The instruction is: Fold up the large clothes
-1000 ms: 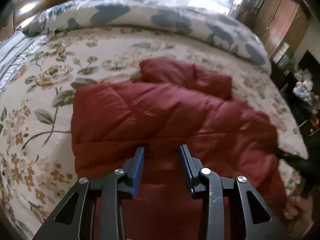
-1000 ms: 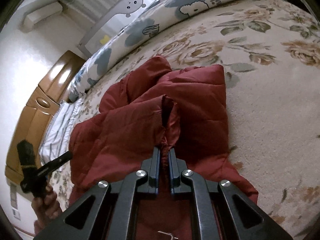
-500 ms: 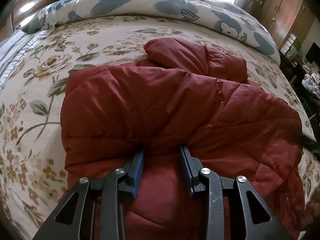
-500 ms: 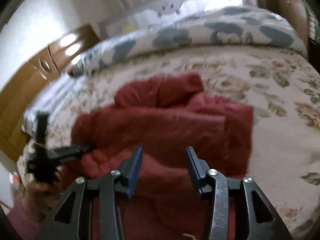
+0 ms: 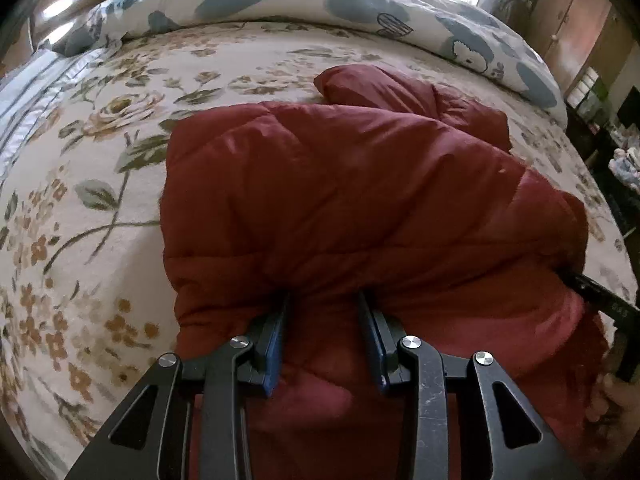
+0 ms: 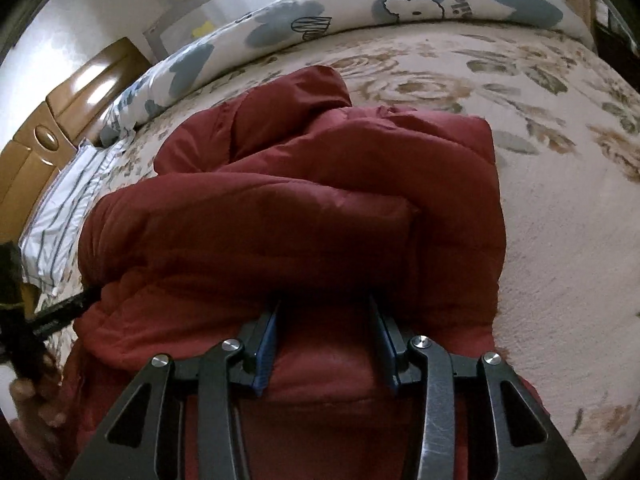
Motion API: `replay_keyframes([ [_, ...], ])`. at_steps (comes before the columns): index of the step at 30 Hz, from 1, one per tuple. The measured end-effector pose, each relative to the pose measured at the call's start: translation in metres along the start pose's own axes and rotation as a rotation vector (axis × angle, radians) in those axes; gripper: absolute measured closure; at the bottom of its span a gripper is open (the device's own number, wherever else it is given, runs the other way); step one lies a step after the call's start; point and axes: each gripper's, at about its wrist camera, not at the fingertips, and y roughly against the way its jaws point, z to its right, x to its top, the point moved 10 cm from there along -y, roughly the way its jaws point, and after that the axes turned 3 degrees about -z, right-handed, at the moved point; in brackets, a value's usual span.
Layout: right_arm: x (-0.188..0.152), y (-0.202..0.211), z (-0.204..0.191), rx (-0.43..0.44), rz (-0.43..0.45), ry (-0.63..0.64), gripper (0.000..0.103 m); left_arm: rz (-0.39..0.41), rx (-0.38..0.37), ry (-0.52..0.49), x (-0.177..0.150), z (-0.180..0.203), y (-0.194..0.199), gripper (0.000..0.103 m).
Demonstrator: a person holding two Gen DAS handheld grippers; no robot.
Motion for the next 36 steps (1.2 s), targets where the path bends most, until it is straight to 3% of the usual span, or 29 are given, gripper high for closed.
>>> replay_keyframes([
  [11, 0.003, 0.018, -0.004, 0.025, 0.017, -0.029, 0.060, -0.003, 0.003, 0.028, 0.002, 0.000, 0.009, 0.066],
  [17, -0.004, 0.045, -0.006, 0.048, 0.033, -0.031, 0.058, 0.029, 0.012, 0.046, -0.009, -0.010, 0.040, 0.047],
  [29, -0.053, 0.091, -0.014, 0.103, 0.002, 0.000, 0.051, 0.030, -0.008, 0.128, -0.077, -0.046, 0.102, 0.047],
  [36, -0.088, 0.113, -0.006, 0.103, -0.022, 0.003, 0.047, 0.004, -0.024, 0.166, -0.117, -0.058, 0.125, 0.041],
])
